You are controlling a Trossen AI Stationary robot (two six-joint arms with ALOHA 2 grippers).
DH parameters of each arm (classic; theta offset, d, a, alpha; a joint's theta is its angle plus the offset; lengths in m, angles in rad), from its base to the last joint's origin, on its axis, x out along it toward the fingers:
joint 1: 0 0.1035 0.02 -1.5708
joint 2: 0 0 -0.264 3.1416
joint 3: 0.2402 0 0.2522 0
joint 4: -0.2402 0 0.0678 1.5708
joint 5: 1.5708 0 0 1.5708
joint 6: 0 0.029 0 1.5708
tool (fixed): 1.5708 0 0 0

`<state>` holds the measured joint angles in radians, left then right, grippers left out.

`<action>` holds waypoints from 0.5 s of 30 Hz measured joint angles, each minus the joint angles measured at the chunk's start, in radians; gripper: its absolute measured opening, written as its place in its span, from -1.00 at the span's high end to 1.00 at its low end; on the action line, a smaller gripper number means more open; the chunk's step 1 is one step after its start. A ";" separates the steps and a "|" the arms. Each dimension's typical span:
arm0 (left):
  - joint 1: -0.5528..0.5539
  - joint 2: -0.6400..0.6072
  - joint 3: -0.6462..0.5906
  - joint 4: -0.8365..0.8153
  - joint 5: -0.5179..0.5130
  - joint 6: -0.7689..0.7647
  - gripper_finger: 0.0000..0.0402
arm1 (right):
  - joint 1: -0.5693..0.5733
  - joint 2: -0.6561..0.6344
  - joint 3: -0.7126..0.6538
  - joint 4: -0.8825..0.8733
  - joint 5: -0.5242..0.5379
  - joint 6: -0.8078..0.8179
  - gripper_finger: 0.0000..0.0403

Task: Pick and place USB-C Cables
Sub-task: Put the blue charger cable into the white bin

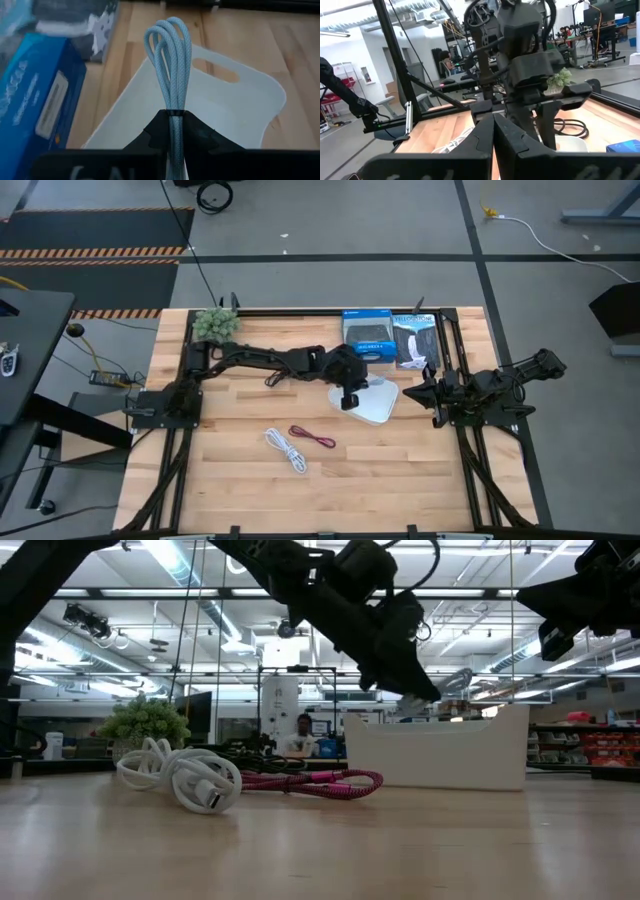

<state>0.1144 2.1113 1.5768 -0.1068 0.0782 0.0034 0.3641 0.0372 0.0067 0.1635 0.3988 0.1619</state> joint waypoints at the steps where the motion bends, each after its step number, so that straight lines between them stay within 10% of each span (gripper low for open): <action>1: 0.001 0.000 0.000 -0.001 0.000 -0.016 0.81 | 0.000 0.000 0.000 0.000 0.000 0.000 0.93; 15: -0.041 0.045 0.000 0.039 -0.107 0.273 0.81 | 0.000 0.000 0.000 0.001 0.000 0.000 0.93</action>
<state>0.0739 2.1564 1.5764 -0.0683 -0.0290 0.2759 0.3638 0.0372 0.0067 0.1641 0.3988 0.1619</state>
